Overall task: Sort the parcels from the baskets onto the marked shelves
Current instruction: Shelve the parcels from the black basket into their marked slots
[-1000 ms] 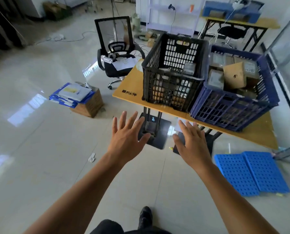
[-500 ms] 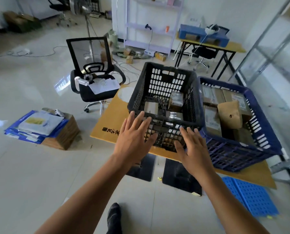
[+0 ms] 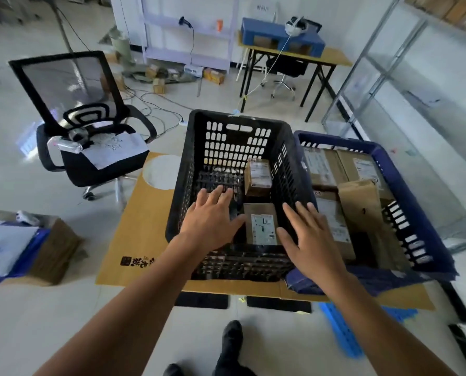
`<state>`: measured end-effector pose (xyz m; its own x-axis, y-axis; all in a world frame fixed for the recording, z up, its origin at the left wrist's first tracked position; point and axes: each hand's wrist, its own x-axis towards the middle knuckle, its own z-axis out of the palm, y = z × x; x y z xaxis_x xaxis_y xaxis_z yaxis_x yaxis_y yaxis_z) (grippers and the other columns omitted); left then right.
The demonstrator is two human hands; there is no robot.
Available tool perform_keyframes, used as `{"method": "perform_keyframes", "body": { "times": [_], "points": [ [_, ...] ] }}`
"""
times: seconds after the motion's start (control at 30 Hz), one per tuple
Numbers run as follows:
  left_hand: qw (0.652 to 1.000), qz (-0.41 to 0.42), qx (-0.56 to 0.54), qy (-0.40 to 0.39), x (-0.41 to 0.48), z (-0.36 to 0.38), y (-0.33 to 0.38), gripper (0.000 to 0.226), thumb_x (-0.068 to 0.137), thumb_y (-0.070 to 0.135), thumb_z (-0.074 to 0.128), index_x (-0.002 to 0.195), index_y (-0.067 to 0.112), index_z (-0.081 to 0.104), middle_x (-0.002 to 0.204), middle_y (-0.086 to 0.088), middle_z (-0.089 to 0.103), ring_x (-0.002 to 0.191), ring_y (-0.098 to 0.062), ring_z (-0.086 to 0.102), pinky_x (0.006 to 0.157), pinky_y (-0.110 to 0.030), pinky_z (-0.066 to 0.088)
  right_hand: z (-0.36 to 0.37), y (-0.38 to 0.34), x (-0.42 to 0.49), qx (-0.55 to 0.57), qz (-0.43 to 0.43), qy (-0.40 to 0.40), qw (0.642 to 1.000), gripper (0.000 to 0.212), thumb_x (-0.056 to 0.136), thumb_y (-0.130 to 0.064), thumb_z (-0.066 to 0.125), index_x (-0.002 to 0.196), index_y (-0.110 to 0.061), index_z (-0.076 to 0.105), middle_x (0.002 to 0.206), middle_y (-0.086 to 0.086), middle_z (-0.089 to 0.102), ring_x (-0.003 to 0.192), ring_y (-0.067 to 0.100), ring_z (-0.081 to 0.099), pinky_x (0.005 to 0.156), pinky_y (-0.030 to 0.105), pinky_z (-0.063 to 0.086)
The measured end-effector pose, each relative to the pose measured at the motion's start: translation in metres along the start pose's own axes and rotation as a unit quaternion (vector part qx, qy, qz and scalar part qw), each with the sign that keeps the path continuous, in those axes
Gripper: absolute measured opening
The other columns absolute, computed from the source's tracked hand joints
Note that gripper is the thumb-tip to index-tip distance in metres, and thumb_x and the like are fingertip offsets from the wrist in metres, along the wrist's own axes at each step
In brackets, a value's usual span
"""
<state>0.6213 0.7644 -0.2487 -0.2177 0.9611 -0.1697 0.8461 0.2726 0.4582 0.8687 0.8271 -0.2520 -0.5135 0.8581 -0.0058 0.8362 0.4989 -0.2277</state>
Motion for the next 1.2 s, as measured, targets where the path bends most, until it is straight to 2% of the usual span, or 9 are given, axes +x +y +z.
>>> {"method": "perform_keyframes", "body": {
  "times": [0.13,0.3,0.5,0.67,0.73,0.83,0.97,1.07,1.2],
  "points": [
    [0.997,-0.034,0.043,-0.058,0.056,0.016,0.000,0.087,0.097,0.071,0.039,0.164,0.028,0.002,0.172,0.003,-0.004,0.157,-0.035,-0.008,0.123,-0.059,0.012,0.011,0.024,0.056,-0.014,-0.019,-0.015,1.000,0.071,0.102,-0.070,0.013,0.165,-0.036,0.016,0.174,0.000,0.013,0.161,0.021,-0.004,0.130,0.052,0.006],
    [0.997,-0.037,0.047,-0.049,0.131,0.039,0.016,0.087,0.096,0.070,0.042,0.163,0.025,0.010,0.172,0.002,0.007,0.158,-0.032,0.000,0.124,-0.057,0.011,0.011,0.054,0.124,0.007,-0.006,-0.013,1.000,0.069,0.103,-0.066,0.022,0.165,-0.036,0.016,0.175,0.002,0.012,0.161,0.020,-0.005,0.129,0.048,0.000],
    [0.995,-0.083,0.010,-0.051,0.232,0.076,0.018,0.088,0.095,0.067,0.049,0.163,0.023,0.012,0.172,0.000,0.010,0.157,-0.032,0.000,0.125,-0.055,0.007,0.007,0.083,0.197,-0.014,0.008,-0.035,0.999,0.070,0.102,-0.066,0.020,0.166,-0.037,0.010,0.175,0.005,0.005,0.161,0.024,-0.007,0.130,0.053,-0.001],
    [0.973,-0.155,-0.156,-0.062,0.302,0.110,0.018,0.094,0.091,0.062,0.060,0.161,0.013,0.022,0.165,-0.015,0.024,0.151,-0.038,0.022,0.121,-0.055,0.028,0.017,0.085,0.212,-0.007,0.018,-0.014,1.000,0.078,0.099,-0.071,0.016,0.166,-0.033,0.003,0.175,0.002,0.001,0.160,0.023,-0.012,0.128,0.052,-0.008],
    [0.945,-0.200,-0.251,-0.064,0.318,0.126,0.018,0.089,0.088,0.061,0.066,0.158,0.018,0.031,0.160,-0.014,0.034,0.145,-0.035,0.037,0.116,-0.054,0.038,0.020,0.088,0.209,-0.004,0.019,-0.023,1.000,0.078,0.096,-0.074,0.009,0.165,-0.039,-0.002,0.175,-0.001,-0.006,0.159,0.021,-0.019,0.125,0.051,-0.012],
    [0.890,-0.245,-0.383,-0.023,0.326,0.144,0.020,0.077,0.085,0.057,0.073,0.147,0.023,0.040,0.139,-0.008,0.059,0.118,-0.028,0.063,0.101,-0.049,0.054,0.019,0.090,0.208,-0.011,0.017,-0.044,0.999,0.076,0.095,-0.074,0.004,0.164,-0.044,-0.005,0.173,-0.003,-0.016,0.157,0.022,-0.027,0.125,0.053,-0.013],
    [0.817,-0.239,-0.524,0.002,0.323,0.159,0.016,0.071,0.083,0.043,0.082,0.135,0.030,0.035,0.130,-0.007,0.062,0.109,-0.027,0.069,0.096,-0.052,0.058,0.018,0.086,0.209,0.003,0.018,-0.035,0.999,0.074,0.096,-0.074,0.007,0.164,-0.045,-0.001,0.173,-0.002,-0.015,0.157,0.025,-0.025,0.127,0.056,-0.008],
    [0.815,-0.217,-0.537,0.003,0.320,0.160,0.015,0.069,0.085,0.036,0.081,0.134,0.036,0.033,0.126,-0.004,0.059,0.108,-0.026,0.068,0.094,-0.053,0.059,0.020,0.087,0.210,0.009,0.019,-0.028,0.999,0.074,0.096,-0.075,0.009,0.163,-0.045,0.000,0.173,-0.003,-0.013,0.158,0.024,-0.025,0.127,0.055,-0.009],
    [0.840,-0.181,-0.512,0.000,0.312,0.149,0.017,0.084,0.089,0.031,0.079,0.154,0.031,0.025,0.146,-0.011,0.052,0.125,-0.028,0.060,0.103,-0.054,0.053,0.020,0.085,0.209,0.018,0.021,-0.019,0.999,0.075,0.096,-0.074,0.013,0.164,-0.044,0.007,0.174,-0.003,-0.007,0.158,0.021,-0.024,0.125,0.051,-0.014]
  ]
}}
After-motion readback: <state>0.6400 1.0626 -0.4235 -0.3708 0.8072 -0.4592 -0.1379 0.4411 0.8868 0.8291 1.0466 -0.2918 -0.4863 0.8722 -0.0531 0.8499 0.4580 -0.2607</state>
